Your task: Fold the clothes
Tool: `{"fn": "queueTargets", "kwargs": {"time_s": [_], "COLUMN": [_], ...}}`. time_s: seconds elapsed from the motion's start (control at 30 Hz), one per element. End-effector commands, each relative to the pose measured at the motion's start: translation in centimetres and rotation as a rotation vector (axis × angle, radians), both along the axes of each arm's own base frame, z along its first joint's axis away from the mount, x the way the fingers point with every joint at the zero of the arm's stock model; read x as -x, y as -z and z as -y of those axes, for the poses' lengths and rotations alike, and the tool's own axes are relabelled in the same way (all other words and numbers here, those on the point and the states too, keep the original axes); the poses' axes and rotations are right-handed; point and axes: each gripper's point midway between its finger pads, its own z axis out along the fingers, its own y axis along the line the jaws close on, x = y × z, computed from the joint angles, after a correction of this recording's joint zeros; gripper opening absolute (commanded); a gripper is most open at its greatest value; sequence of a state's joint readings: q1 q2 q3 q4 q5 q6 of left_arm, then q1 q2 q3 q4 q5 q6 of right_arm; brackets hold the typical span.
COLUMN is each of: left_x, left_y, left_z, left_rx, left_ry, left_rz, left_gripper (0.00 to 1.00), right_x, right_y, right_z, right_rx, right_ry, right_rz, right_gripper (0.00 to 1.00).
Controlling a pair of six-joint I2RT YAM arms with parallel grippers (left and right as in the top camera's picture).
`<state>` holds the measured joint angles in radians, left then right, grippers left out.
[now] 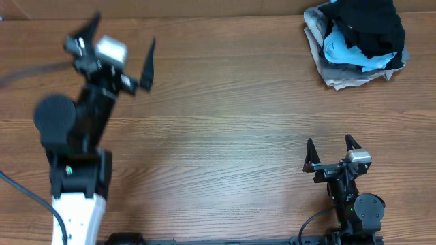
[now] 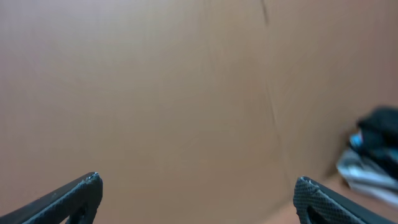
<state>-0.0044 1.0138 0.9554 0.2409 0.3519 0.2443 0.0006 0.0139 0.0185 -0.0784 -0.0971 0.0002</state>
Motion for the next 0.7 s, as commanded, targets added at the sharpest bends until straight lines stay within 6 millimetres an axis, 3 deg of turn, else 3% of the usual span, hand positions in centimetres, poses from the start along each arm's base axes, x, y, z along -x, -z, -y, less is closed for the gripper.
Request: {"fn": "queueTargets", "kwargs": {"time_s": [0.0, 0.1, 0.27, 0.4, 0.67], "left_x": [1.8, 3.9, 7.3, 9.2, 10.5], "left_y": [6.5, 10.3, 15.0, 17.2, 20.7], "left_z": [-0.8, -1.2, -1.8, -2.4, -3.3], "left_rx": [-0.016, -0.013, -0.002, 0.005, 0.021], "left_ry": [-0.043, -0.066, -0.080, -0.104, -0.143], "left_rz": [-0.080, -0.078, -0.026, 0.018, -0.010], "left_gripper": [1.00, 1.00, 1.00, 1.00, 1.00], "right_x": [0.0, 0.0, 0.0, 0.0, 0.0], "right_y": [0.2, 0.2, 0.2, 0.2, 0.2], "right_z": [0.2, 0.2, 0.2, 0.2, 0.2], "right_rx": [-0.004, -0.004, -0.004, -0.004, -0.004], "right_ry": [0.009, 0.009, 0.009, 0.009, 0.009], "right_rz": [0.004, 0.004, 0.004, 0.004, 0.004], "right_gripper": [1.00, 1.00, 1.00, 1.00, 1.00]}}
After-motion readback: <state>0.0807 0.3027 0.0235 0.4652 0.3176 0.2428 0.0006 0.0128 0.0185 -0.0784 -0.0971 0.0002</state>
